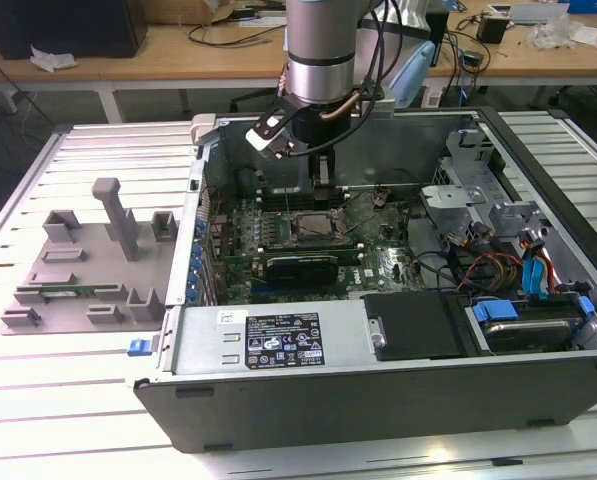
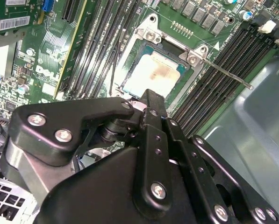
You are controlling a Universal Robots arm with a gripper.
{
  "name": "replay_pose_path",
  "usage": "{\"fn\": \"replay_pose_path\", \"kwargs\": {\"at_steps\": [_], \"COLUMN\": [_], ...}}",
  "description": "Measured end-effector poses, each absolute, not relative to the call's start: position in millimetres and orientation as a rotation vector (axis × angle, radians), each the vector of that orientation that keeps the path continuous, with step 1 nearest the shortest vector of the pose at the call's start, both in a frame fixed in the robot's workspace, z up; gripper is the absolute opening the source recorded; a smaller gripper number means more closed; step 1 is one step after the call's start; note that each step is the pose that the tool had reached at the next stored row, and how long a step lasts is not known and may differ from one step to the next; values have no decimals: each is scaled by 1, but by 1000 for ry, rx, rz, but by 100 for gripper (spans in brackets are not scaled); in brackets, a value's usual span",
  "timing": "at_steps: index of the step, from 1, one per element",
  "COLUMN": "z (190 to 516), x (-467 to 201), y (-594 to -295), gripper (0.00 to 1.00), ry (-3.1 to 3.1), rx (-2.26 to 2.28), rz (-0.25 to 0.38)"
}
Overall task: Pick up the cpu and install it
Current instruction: 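Close the cpu cover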
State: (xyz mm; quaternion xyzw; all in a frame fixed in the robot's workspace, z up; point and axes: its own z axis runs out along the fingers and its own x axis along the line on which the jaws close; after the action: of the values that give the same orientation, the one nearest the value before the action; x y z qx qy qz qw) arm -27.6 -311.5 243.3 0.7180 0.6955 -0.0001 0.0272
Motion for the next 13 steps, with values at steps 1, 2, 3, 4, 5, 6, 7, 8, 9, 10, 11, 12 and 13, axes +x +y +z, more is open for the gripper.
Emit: {"fn": "replay_pose_path", "kwargs": {"at_steps": [1,2,3,4,5,6,7,8,9,10,11,12,13], "z": [243,243,244,244,244,244,244,244,244,246,249,250,251], "x": [-28,-28,-28,-28,-28,-28,-28,-28,-28,-28,-28,-28,-28], "y": [-311,-311,-311,-311,-311,-311,-311,-311,-311,-311,-311,-311,-311], "gripper": [11,11,11,11,11,11,11,11,11,11,11,11,11], "ry": [2148,2148,2148,2148,2148,2148,2148,2148,2148,2148,2148,2148,2148], "rx": [2218,2218,2218,2218,2218,2218,2218,2218,2218,2218,2218,2218,2218], "rz": [0,0,0,0,0,0,0,0,0,0,0,0,0]}}
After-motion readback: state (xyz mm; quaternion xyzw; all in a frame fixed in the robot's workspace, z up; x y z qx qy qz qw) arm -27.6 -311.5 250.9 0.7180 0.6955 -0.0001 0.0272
